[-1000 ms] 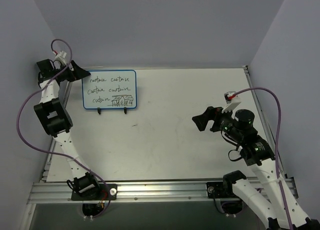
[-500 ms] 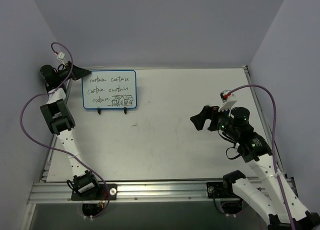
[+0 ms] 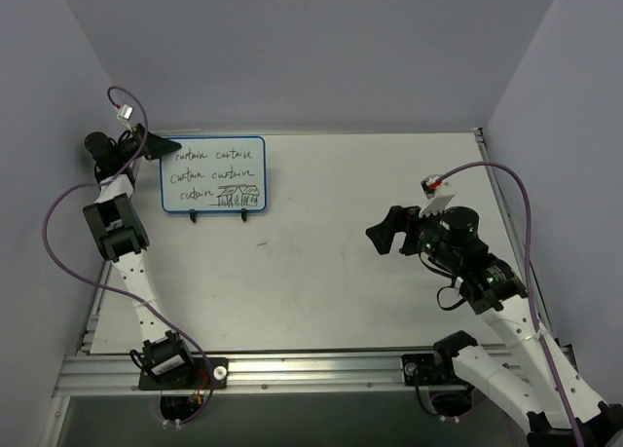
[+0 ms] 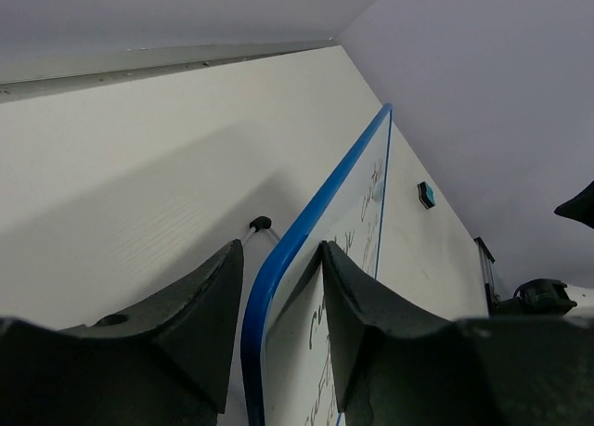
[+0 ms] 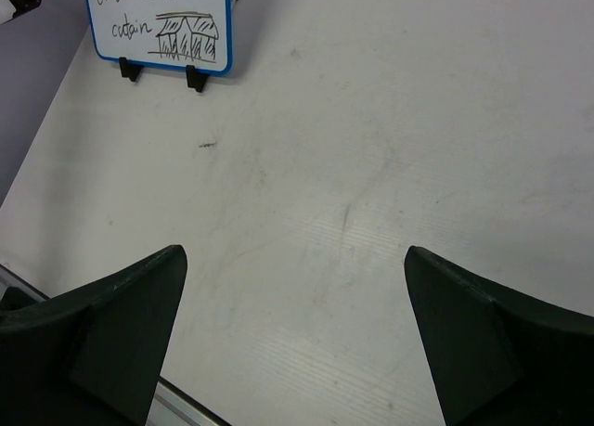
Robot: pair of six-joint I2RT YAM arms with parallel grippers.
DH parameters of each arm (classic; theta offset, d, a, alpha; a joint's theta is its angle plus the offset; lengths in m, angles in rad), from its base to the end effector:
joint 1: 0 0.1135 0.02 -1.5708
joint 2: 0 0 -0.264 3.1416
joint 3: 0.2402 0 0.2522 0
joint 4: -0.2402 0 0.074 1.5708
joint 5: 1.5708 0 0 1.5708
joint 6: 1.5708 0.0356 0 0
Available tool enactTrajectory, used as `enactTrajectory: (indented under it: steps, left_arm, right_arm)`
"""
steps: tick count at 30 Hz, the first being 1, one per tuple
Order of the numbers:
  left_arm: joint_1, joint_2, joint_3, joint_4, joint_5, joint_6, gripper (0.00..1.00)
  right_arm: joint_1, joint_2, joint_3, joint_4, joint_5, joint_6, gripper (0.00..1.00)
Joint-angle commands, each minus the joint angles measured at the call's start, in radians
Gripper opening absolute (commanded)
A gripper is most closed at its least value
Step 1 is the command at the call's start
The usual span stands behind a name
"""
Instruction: Erase the whiteboard
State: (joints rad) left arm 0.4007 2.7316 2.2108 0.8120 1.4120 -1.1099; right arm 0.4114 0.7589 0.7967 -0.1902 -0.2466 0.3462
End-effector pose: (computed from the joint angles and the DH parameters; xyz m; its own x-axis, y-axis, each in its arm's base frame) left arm 0.5484 0.1942 0.1718 -0.6072 -0.4110 -0.6799 0.5967 0.3291 -0.7319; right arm 0.1599 0.0792 0.3479 -0.3375 0.2118 -0.9172 -0.5256 0.7659 0.3703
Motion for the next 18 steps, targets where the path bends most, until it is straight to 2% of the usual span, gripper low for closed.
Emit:
enactTrajectory:
  steps: [1, 2, 4, 7, 12, 13, 14, 18]
  left_arm:
    - [-0.006, 0.008, 0.056, 0.050, 0.024, -0.007, 0.47]
    - [-0.011, 0.007, 0.059, 0.050, 0.025, -0.007, 0.46]
    - [-0.013, 0.008, 0.061, 0.053, 0.030, -0.008, 0.33]
    - [-0.010, 0.013, 0.055, 0.113, 0.030, -0.042, 0.21]
    - [0.004, 0.013, 0.052, 0.250, 0.015, -0.151, 0.19]
    - [0.004, 0.002, 0.050, 0.247, 0.015, -0.145, 0.14]
    - [0.006, -0.001, 0.046, 0.246, 0.013, -0.139, 0.03]
    - [0.010, -0.009, 0.044, 0.279, 0.005, -0.151, 0.02]
  right_arm:
    - [0.017, 0.011, 0.035, 0.028, 0.024, -0.012, 1.00]
    - [0.023, 0.014, 0.035, 0.029, 0.026, -0.012, 1.00]
    - [0.029, 0.020, 0.035, 0.031, 0.036, -0.012, 1.00]
    - [0.041, 0.022, 0.039, 0.029, 0.050, -0.015, 1.00]
    - [0.052, 0.025, 0.039, 0.031, 0.075, -0.016, 1.00]
    - [0.055, 0.026, 0.038, 0.032, 0.078, -0.016, 1.00]
    - [0.056, 0.028, 0.038, 0.037, 0.079, -0.015, 1.00]
    - [0.064, 0.031, 0.033, 0.052, 0.086, -0.001, 1.00]
